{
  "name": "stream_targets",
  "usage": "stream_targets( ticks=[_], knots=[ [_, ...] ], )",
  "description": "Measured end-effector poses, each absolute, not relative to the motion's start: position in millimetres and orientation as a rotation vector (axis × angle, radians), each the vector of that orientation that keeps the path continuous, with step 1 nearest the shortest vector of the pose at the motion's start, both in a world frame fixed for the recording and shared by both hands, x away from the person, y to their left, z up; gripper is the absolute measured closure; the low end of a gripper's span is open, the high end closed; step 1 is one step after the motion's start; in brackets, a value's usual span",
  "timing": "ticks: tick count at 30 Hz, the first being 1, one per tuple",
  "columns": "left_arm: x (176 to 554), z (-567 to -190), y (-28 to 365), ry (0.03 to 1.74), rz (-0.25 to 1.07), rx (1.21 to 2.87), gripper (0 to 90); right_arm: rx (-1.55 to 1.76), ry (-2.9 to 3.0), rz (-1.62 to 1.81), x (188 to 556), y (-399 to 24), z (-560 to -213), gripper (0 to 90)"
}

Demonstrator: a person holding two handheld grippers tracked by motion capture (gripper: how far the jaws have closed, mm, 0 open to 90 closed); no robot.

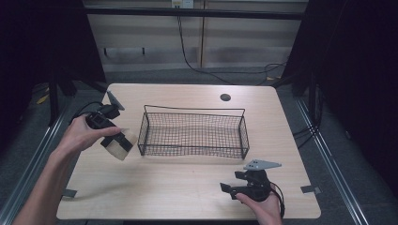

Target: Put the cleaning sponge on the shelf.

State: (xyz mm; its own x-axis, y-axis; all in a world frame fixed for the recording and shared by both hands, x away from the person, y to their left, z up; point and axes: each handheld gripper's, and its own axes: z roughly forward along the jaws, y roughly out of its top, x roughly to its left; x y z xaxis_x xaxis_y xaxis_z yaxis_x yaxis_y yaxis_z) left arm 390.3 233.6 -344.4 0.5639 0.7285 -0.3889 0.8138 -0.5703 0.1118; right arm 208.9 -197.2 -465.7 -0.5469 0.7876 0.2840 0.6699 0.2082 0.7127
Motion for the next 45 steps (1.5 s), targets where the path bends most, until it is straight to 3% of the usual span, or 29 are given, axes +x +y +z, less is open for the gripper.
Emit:
stream_targets(
  ticks=[14,45],
  knots=[
    [407,-327,219,1.322,-0.392,2.491,28.9,1.404,2.338,1.261,209,-195,-466,19.1],
    [427,-339,145,1.618,-0.239,2.407,28.9,1.414,2.368,1.252,209,-193,-466,18.5]
  ],
)
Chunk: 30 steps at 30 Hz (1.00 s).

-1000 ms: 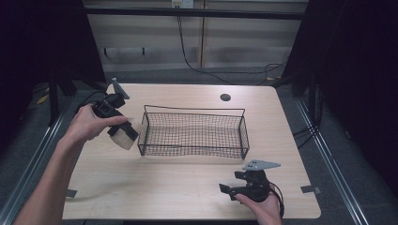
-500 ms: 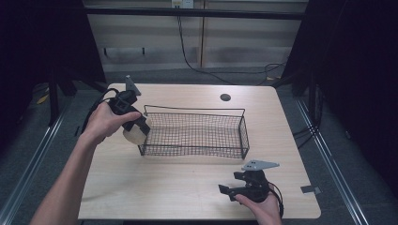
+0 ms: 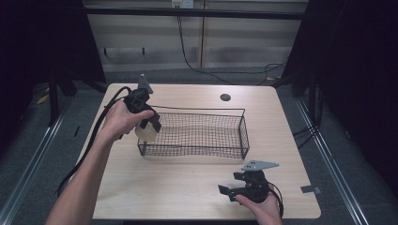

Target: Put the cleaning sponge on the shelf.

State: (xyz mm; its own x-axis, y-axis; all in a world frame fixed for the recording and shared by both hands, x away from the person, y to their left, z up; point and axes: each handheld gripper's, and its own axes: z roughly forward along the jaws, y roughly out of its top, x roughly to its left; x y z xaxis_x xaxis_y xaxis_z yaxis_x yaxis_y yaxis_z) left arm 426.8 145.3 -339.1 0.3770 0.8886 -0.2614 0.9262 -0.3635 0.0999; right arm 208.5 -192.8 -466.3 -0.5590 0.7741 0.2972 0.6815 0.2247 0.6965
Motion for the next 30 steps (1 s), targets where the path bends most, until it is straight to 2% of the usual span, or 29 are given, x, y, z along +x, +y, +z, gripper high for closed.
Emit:
stream_targets(
  ticks=[10,30],
  knots=[
    [433,-355,131,1.706,-0.206,2.412,28.9,1.41,2.382,1.248,209,-192,-467,17.9],
    [439,-379,117,1.78,-0.138,2.427,28.9,1.405,2.389,1.251,209,-192,-468,17.7]
  ],
)
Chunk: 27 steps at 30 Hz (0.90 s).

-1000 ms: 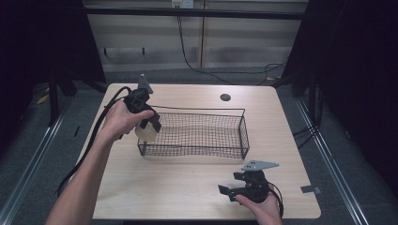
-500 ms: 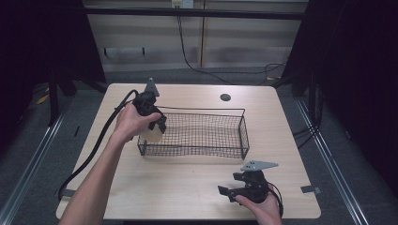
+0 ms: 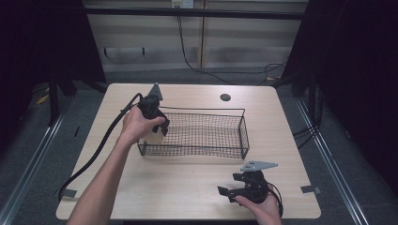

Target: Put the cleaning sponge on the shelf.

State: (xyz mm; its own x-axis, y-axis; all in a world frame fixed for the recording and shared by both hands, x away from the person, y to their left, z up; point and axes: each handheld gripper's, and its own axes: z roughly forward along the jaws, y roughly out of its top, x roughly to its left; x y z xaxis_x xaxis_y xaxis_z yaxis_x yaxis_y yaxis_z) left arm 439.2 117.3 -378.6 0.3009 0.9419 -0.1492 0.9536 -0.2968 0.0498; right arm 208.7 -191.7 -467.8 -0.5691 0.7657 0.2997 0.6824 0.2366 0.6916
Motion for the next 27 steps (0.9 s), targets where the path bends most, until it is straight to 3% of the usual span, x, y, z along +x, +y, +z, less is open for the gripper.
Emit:
stream_targets(
  ticks=[27],
  knots=[
    [443,-395,113,1.852,-0.083,2.417,28.9,1.408,2.399,1.245,209,-191,-468,18.3]
  ],
)
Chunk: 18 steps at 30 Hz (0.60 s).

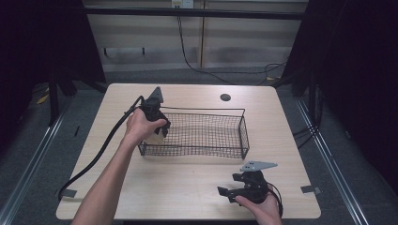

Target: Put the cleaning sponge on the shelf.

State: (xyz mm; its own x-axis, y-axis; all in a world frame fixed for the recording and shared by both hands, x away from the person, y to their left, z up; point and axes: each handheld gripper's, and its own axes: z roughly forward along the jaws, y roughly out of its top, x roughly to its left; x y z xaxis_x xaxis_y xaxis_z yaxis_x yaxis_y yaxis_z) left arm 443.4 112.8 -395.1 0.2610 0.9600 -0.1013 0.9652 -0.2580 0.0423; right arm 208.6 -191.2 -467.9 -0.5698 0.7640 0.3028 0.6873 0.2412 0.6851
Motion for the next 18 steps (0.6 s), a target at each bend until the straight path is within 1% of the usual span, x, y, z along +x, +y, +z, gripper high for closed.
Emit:
stream_targets(
  ticks=[1,3,6,9,10,18],
  knots=[
    [443,-396,113,1.856,-0.079,2.42,28.9,1.414,2.399,1.248,208,-191,-468,18.3],
    [443,-399,113,1.866,-0.11,2.398,28.8,1.411,2.399,1.246,209,-191,-468,18.3],
    [443,-404,116,1.882,-0.112,2.4,28.8,1.413,2.396,1.245,209,-191,-468,18.3],
    [443,-407,118,1.897,-0.086,2.408,28.9,1.412,2.395,1.25,209,-192,-468,18.3],
    [444,-406,118,1.9,-0.102,2.404,28.9,1.415,2.396,1.25,209,-192,-468,18.3],
    [444,-413,115,1.931,-0.114,2.385,28.8,1.415,2.397,1.249,209,-191,-468,18.3]
  ],
)
